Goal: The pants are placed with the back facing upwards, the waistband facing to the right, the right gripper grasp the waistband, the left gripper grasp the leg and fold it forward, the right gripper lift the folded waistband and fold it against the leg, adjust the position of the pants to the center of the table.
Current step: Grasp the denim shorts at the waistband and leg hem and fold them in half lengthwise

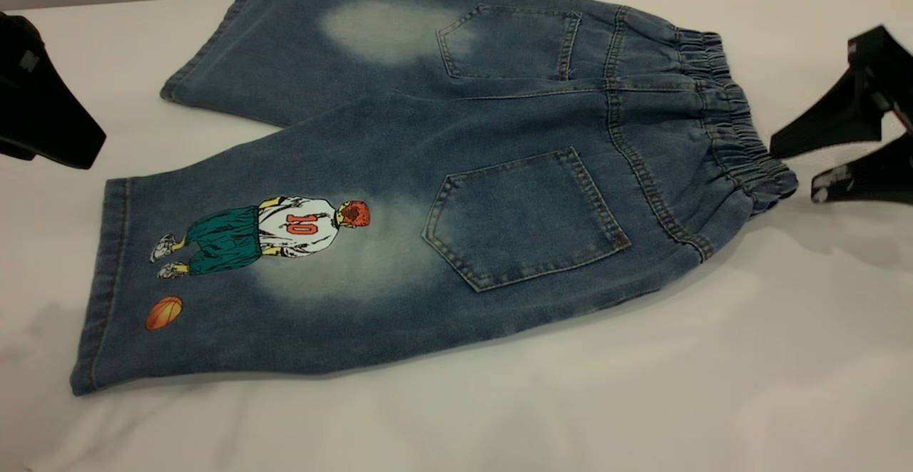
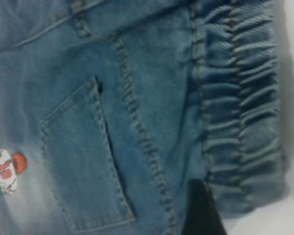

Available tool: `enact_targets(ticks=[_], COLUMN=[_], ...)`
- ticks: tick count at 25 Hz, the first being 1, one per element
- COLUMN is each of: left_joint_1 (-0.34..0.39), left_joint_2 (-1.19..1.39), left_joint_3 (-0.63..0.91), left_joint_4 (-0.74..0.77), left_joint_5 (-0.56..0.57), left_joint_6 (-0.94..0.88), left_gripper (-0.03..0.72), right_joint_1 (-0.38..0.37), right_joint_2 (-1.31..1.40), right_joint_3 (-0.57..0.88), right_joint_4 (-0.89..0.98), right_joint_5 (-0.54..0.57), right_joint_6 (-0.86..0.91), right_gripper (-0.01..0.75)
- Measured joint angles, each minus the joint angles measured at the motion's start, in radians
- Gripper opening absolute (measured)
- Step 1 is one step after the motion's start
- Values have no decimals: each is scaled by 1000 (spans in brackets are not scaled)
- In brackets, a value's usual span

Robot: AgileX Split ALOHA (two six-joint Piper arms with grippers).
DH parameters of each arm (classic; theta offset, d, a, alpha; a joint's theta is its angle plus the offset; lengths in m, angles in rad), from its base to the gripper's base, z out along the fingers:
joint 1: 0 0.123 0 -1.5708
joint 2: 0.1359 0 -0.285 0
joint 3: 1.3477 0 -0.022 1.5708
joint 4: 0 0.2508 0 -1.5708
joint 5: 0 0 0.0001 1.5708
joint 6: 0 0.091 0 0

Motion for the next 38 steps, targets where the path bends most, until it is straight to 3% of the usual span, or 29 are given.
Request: enact_targets(ticks=[9, 19, 26, 38], left_joint_1=[0, 0, 0, 0], left_joint_2=[-1, -1, -1, 17], left_joint_3=[0, 0, 0, 12], left_joint_4=[0, 3, 3, 8], left_joint_5=[8, 10, 13, 60], left_joint_6=[0, 0, 15, 21], left_gripper=[388, 388, 388, 388], right_joint_1=[0, 0, 0, 1], right_joint_2=[74, 143, 155, 156], right_joint_3=[-19, -79, -86, -86], right_joint_4=[0, 11, 63, 86], right_joint_5=[-15, 72, 75, 62], right_joint_6=[22, 3, -20, -34], right_gripper=[381, 381, 374, 177])
